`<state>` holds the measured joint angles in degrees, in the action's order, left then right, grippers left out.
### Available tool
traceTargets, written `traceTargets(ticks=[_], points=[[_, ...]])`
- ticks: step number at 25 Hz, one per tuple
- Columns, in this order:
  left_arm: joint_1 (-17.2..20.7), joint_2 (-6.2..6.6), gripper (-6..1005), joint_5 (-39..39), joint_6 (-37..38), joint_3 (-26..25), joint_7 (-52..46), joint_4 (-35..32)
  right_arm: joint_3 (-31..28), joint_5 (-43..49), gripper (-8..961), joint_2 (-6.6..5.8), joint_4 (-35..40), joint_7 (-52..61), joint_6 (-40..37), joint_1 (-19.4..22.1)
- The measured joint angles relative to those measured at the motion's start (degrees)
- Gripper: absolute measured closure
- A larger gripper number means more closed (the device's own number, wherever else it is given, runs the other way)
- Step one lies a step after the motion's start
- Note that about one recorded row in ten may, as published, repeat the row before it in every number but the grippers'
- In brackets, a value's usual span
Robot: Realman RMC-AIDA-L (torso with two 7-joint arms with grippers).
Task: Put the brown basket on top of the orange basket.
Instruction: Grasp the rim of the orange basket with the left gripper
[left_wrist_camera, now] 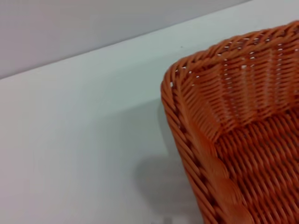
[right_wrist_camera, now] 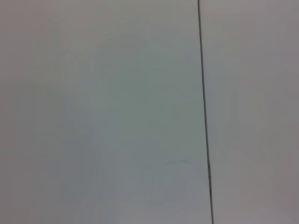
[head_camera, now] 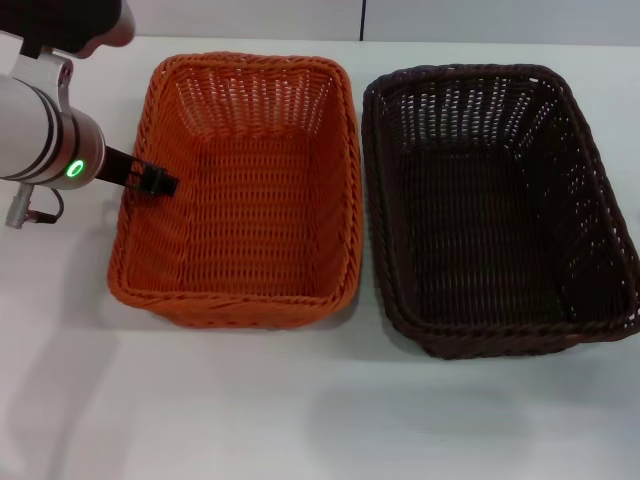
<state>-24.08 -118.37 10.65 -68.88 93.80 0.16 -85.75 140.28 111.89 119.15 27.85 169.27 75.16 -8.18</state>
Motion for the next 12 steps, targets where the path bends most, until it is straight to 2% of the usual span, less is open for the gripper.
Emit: traceTargets(ticks=[7,12], points=[[-0.6,0.16,415,-0.3,0.1,0.4,1.0,0.5,0.0,-0.1,187,0.11,-0.7,0.0,-1.2,-0.9],[-0.6,0.18,653,0.2,0.6,-1.1,5.0,0.3,-0.1,-0.1,186,0.07,-0.7,0.0,-1.0,-1.1]])
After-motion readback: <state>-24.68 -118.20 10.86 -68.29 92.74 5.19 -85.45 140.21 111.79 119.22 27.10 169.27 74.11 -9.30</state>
